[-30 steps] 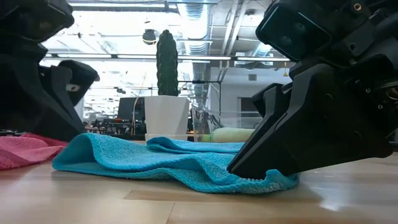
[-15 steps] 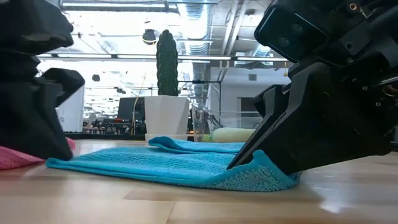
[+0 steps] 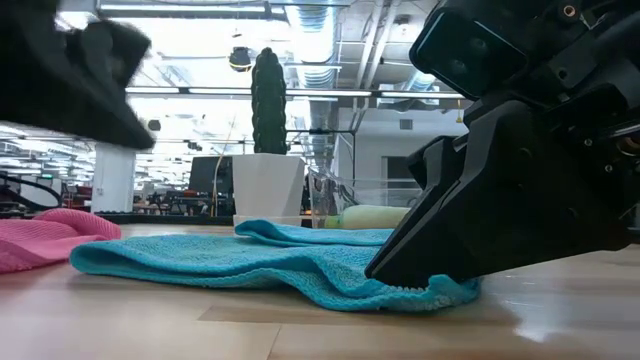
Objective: Fold microfiber towels
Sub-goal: Fold the blue towel on the table
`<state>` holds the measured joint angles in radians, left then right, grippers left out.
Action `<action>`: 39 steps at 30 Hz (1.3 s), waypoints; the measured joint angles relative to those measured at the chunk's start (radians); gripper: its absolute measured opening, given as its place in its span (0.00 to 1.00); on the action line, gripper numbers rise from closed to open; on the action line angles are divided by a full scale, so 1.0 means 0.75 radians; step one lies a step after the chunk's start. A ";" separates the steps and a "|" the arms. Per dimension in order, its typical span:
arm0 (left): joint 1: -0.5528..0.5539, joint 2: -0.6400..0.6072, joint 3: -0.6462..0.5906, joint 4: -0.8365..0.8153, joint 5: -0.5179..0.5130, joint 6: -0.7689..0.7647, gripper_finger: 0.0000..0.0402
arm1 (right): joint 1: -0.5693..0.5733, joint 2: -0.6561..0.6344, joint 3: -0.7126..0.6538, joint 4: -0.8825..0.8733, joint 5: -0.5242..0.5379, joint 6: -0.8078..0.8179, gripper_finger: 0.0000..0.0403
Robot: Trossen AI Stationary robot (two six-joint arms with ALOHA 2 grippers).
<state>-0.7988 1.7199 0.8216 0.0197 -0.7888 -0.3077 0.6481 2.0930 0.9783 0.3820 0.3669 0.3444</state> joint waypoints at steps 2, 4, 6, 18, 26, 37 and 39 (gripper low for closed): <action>0.015 0.002 -0.091 0.172 0.076 -0.002 0.00 | 0.000 0.000 0.000 0.000 0.000 0.004 0.20; 0.023 0.004 -0.184 0.344 0.140 -0.024 0.00 | 0.000 0.000 0.000 -0.001 0.000 0.004 0.20; 0.028 0.026 -0.273 0.460 0.173 -0.077 0.00 | 0.000 0.000 0.000 -0.001 0.000 0.004 0.20; 0.029 0.173 -0.318 0.645 0.276 -0.169 0.00 | 0.002 -0.091 -0.010 -0.087 -0.036 -0.026 0.20; 0.028 0.176 -0.303 0.629 0.263 -0.170 0.00 | 0.074 -0.313 -0.007 -0.270 -0.005 -0.050 0.20; 0.029 0.180 -0.270 0.609 0.246 -0.130 0.00 | 0.061 -0.078 -0.002 -0.093 0.252 -0.042 0.18; 0.029 0.180 -0.270 0.610 0.246 -0.134 0.00 | 0.048 -0.041 -0.002 -0.053 0.189 -0.041 0.18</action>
<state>-0.7769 1.8549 0.6189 0.4770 -0.6041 -0.4080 0.6840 2.0624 0.9768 0.3426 0.5084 0.3138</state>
